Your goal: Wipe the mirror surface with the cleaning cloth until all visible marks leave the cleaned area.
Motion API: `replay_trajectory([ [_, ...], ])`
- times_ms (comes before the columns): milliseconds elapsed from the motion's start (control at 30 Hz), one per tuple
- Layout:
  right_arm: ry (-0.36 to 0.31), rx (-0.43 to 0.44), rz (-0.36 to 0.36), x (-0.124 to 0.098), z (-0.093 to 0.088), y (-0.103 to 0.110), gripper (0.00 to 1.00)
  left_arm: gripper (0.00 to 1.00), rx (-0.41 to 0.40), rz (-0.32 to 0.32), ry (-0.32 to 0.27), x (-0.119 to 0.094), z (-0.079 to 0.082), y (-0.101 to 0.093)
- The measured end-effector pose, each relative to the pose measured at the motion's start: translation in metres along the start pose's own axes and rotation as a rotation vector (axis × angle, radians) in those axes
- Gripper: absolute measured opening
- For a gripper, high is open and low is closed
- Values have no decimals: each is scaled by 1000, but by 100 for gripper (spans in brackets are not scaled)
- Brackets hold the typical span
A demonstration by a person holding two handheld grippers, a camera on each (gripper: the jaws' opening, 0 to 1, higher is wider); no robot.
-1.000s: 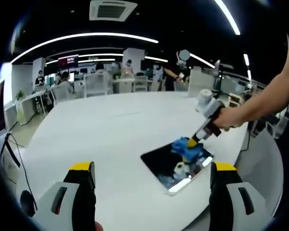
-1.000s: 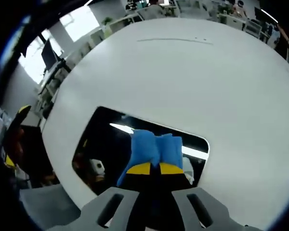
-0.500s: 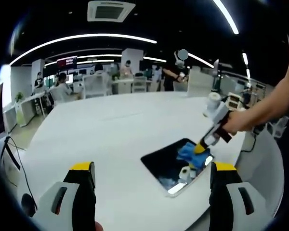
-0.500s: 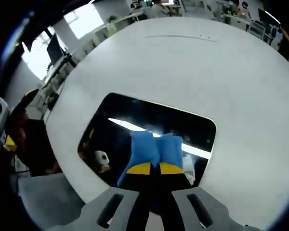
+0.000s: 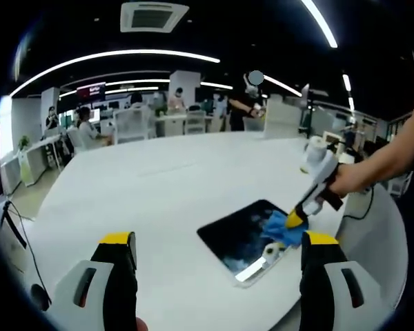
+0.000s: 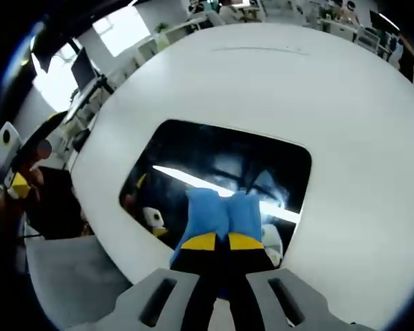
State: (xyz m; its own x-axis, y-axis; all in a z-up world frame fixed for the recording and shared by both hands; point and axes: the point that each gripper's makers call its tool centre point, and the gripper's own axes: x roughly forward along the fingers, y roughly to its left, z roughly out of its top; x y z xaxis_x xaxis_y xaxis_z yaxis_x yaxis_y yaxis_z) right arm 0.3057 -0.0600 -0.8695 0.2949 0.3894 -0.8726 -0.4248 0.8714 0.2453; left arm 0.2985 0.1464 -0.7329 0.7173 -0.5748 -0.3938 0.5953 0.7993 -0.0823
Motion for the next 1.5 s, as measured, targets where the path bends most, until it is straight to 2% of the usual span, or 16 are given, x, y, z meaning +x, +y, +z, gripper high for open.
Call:
replay_trajectory([
  [367,9,19,32,-7,-19,8,0,99,11,-4,18,-8,-7,-6],
  [567,19,30,45,-9,-24,10,0,99,20,2,19,-10,-4,-8],
  [633,28,7,39,-10,-27,13,0,99,24,3,17,-11,-2,-9],
  [800,18,11,55,-10,-27,11,0,99,16,21,-2,-10,2,-7],
  [1033,13,2,56,-11,-29,9,0,99,6,14,-10,-8,3,-18],
  [1333,13,10,46,-16,-32,0,0,99,4,24,-25,-9,7,-13],
  [1500,15,14,42,-17,-33,-3,0,99,0,29,-22,-11,3,-12],
])
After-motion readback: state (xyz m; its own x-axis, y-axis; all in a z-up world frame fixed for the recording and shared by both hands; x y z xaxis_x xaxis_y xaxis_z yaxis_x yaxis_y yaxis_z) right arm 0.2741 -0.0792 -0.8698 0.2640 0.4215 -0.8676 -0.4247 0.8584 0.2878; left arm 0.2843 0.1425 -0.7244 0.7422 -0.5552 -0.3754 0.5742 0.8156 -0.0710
